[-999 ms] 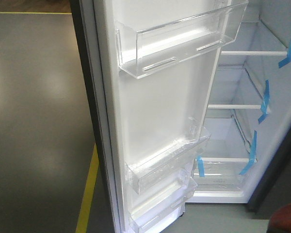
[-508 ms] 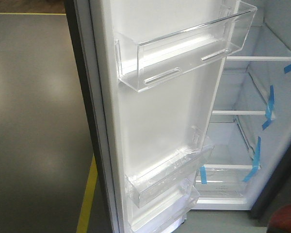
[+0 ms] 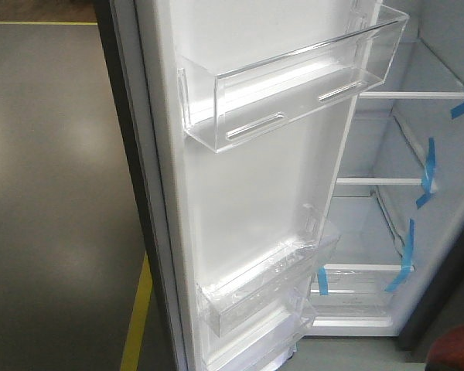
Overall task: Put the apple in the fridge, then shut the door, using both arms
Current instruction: 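Approach the fridge door bins closely with the base, then raise the right gripper with the apple over the top door bin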
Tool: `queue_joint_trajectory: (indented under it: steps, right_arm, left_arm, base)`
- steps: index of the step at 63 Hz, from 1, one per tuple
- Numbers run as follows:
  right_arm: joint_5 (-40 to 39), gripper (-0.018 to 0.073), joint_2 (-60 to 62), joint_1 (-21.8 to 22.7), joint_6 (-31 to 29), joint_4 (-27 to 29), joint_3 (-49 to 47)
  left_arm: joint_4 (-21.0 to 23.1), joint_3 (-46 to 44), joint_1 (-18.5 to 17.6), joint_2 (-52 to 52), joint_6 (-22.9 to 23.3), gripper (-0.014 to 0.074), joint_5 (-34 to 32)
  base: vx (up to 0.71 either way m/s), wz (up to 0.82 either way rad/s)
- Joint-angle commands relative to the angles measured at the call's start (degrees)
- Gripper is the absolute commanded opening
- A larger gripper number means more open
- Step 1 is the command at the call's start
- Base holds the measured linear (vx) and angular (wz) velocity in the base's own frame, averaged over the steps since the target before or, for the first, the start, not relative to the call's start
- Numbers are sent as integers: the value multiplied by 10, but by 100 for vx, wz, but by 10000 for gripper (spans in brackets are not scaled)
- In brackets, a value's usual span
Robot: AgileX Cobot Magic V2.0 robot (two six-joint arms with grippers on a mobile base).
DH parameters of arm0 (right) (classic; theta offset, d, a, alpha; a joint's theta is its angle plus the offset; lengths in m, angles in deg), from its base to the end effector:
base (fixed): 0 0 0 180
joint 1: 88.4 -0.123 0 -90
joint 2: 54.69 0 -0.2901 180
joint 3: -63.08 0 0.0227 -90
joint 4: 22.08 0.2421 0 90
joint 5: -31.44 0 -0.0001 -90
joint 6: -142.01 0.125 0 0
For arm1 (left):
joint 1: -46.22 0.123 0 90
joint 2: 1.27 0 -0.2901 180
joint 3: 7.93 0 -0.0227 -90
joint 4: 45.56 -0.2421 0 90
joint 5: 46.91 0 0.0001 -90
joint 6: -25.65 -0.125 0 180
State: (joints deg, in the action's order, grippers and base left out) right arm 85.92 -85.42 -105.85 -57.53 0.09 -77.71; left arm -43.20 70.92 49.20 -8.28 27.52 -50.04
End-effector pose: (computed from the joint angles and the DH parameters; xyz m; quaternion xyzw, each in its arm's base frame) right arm 0.0560 0.0579 0.3119 -0.2509 0.8315 0.1821 0.4609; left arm 0.0758 0.0042 0.2142 -0.0424 0.6595 -0.0074 0.7505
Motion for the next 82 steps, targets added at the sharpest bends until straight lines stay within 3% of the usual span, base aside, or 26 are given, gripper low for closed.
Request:
queue_joint_trajectory:
  steps: [1, 82]
  right_arm:
    - [-39, 379, -4, 1, -3, 11, -15]
    - [-40, 379, -4, 1, -3, 10, -15]
  left_arm:
    - [4, 16, -1, 9, 6, -6, -43]
    - [4, 16, -1, 9, 6, -6, -43]
  base:
    - [0, 0]
    - [0, -1]
